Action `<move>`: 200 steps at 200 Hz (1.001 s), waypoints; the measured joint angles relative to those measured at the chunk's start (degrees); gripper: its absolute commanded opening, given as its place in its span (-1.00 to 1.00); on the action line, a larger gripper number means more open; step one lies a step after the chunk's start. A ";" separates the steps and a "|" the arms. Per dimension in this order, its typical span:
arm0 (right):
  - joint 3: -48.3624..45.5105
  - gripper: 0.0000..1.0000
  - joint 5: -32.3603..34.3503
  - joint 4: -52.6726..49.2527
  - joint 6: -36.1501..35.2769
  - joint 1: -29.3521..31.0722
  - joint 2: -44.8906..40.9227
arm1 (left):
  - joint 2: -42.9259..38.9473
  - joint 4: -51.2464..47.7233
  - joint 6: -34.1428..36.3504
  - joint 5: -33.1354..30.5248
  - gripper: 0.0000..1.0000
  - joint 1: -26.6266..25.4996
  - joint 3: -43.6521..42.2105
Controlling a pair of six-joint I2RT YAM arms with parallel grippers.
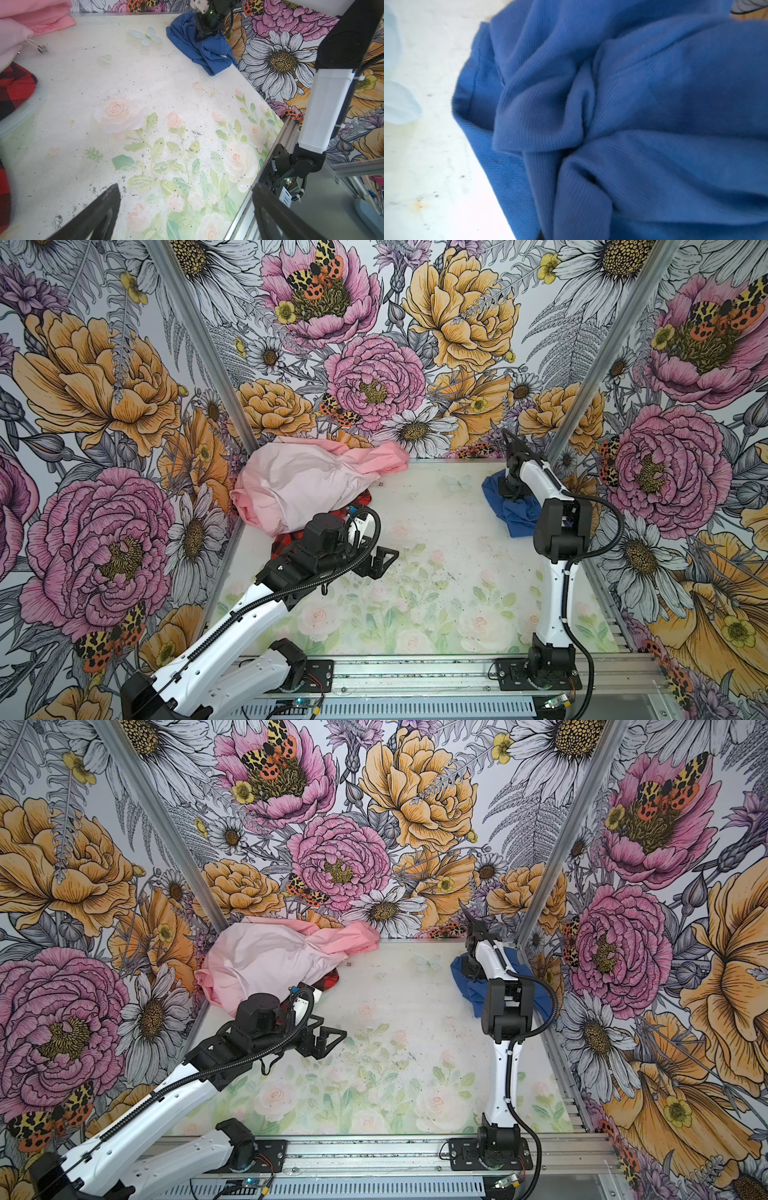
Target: Pick out a specific cloth from the pile
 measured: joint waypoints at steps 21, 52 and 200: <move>10.14 -1.00 -9.84 -1.77 1.55 0.57 5.03 | -0.28 -0.02 0.00 0.00 0.98 0.35 0.00; 29.46 -1.00 -26.43 -1.25 6.82 4.26 15.45 | -1.49 -0.70 0.00 -0.02 0.98 0.37 0.00; -17.16 -1.00 -33.86 26.25 22.16 -11.08 -10.23 | -1.36 -1.92 -0.02 -0.26 0.98 0.70 0.00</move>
